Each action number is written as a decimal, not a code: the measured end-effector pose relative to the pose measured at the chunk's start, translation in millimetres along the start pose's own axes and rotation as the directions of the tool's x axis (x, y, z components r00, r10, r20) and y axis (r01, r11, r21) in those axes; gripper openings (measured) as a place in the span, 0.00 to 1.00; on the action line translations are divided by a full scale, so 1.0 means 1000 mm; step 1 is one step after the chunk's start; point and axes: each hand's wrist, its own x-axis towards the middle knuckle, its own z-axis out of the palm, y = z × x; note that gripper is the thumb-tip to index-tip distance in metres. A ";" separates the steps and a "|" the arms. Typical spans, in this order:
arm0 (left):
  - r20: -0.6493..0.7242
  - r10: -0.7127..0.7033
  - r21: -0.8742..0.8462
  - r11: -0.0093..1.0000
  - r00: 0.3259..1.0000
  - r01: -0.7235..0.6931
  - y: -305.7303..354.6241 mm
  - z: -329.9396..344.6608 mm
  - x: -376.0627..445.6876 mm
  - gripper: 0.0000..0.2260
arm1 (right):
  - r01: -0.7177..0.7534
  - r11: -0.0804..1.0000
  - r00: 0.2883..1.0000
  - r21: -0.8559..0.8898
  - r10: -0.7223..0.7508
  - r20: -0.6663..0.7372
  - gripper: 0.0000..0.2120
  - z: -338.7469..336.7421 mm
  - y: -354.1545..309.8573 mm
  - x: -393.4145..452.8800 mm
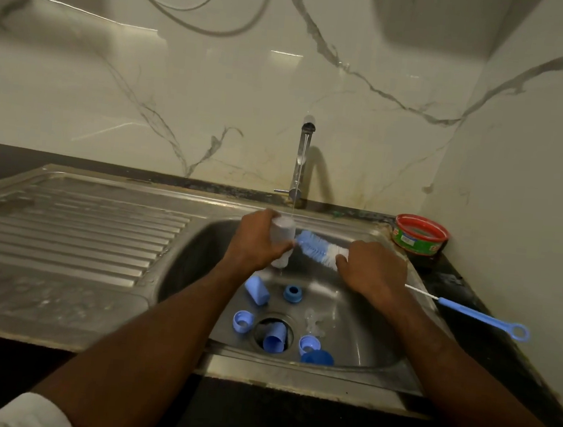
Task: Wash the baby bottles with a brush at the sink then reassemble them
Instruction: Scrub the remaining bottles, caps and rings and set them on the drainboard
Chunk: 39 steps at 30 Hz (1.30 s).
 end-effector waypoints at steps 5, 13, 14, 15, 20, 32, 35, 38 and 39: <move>0.028 -0.073 0.049 0.996 0.997 0.072 0.009 -0.016 -0.005 0.31 | 0.065 0.998 0.997 -0.024 -0.064 0.049 0.19 -0.012 -0.006 -0.010; -0.032 -0.075 0.087 0.993 0.997 0.077 0.006 -0.069 -0.030 0.30 | 0.010 1.000 0.999 -0.015 -0.011 -0.047 0.14 -0.033 -0.032 -0.037; -0.033 -0.080 0.096 0.992 0.996 0.083 0.003 -0.084 -0.030 0.30 | 0.016 1.000 0.999 0.001 -0.016 -0.050 0.15 -0.037 -0.039 -0.038; -0.032 -0.077 0.107 0.991 0.997 0.080 0.003 -0.096 -0.028 0.31 | 0.018 1.000 0.999 0.019 -0.017 -0.043 0.16 -0.041 -0.042 -0.038; -0.008 -0.140 0.218 0.966 0.990 0.139 -0.018 -0.189 -0.014 0.32 | 0.159 0.983 0.985 0.091 -0.152 -0.080 0.21 -0.065 -0.109 -0.030; -0.168 -0.452 0.660 0.608 0.876 0.441 -0.159 -0.362 0.012 0.32 | 0.338 0.890 0.934 0.307 -0.356 0.004 0.19 -0.068 -0.340 0.000; -0.173 -0.496 0.718 0.528 0.851 0.454 -0.188 -0.373 0.018 0.33 | 0.355 0.883 0.925 0.306 -0.380 0.023 0.17 -0.054 -0.377 0.010; -0.173 -0.519 0.763 0.467 0.837 0.447 -0.204 -0.376 0.025 0.31 | 0.356 0.889 0.926 0.289 -0.378 0.023 0.16 -0.042 -0.403 0.020; -0.170 -0.529 0.778 0.446 0.831 0.443 -0.208 -0.376 0.027 0.31 | 0.358 0.891 0.925 0.280 -0.380 0.027 0.16 -0.038 -0.409 0.023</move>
